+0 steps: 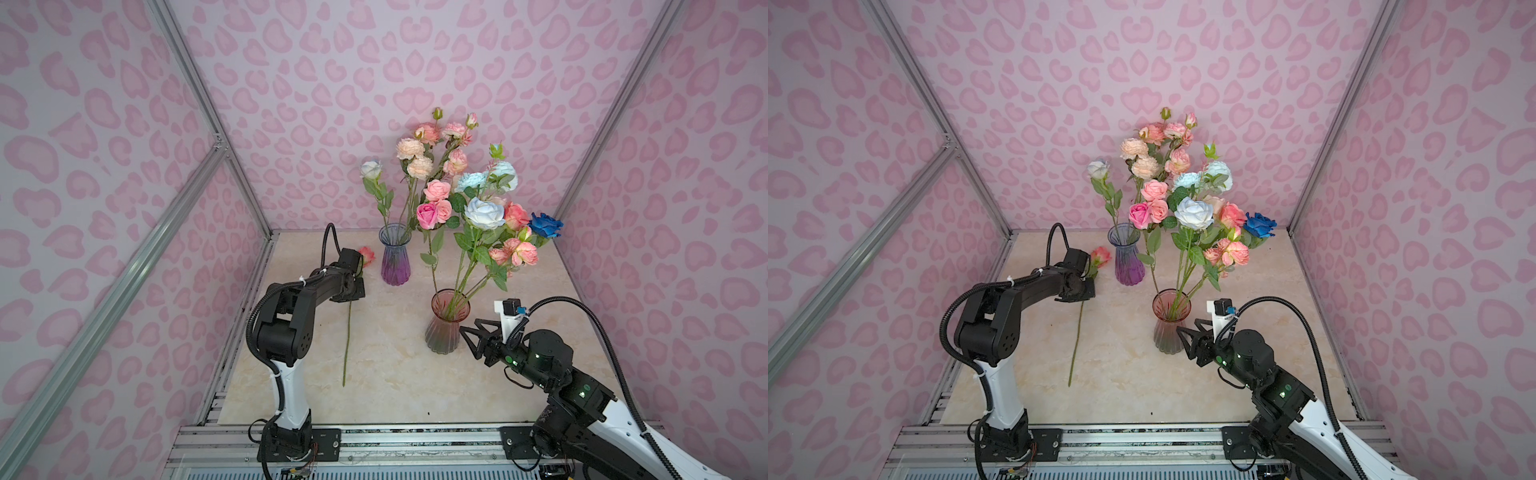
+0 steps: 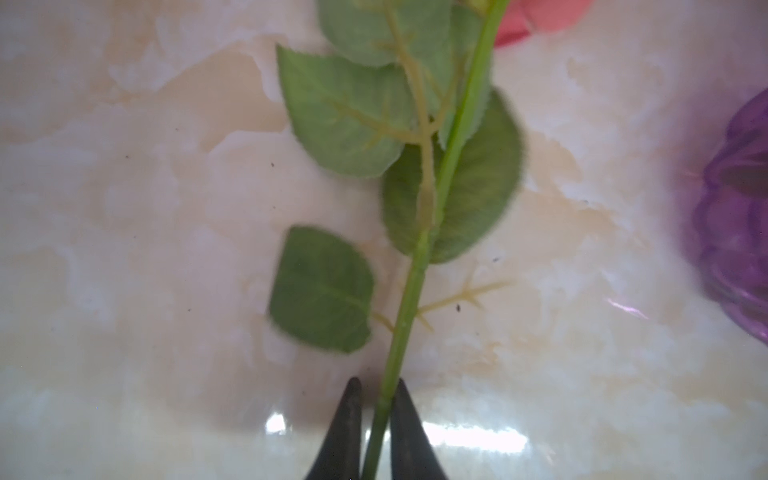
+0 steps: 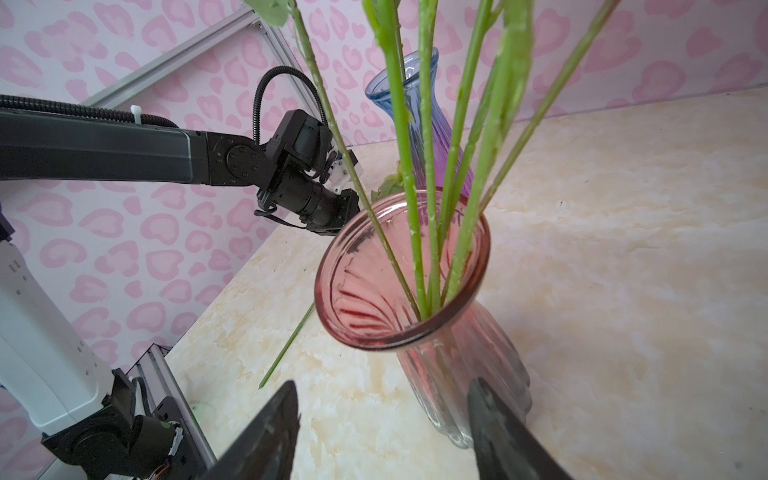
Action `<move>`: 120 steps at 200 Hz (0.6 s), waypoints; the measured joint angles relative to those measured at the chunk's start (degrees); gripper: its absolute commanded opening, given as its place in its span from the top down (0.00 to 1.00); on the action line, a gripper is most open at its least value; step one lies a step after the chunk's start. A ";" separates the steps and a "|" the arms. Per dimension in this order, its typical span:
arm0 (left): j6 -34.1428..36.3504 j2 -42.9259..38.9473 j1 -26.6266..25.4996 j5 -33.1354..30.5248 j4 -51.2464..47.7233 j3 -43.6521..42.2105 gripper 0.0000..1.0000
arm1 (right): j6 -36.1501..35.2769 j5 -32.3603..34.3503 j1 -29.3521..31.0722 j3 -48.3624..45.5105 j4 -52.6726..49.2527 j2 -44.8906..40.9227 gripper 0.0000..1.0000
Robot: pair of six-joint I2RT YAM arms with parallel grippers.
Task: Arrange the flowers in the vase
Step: 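Grasp the pink rose stem with the left gripper, then lift the pink rose and lower its stem into the pink-grey vase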
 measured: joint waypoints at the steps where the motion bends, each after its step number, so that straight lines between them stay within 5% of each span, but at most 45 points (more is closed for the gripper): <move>1: -0.02 -0.02 0.00 0.02 0.00 -0.04 0.96 | 0.00 0.00 0.00 0.00 0.00 0.00 0.35; 65: -0.68 -11.41 -0.24 0.26 -2.27 -2.54 0.97 | -0.17 0.33 0.00 1.09 -1.07 -1.86 0.35; 120: -1.66 -36.33 -1.84 -1.18 -0.33 -7.10 0.97 | -1.70 1.92 -0.07 3.23 -4.33 -2.38 0.35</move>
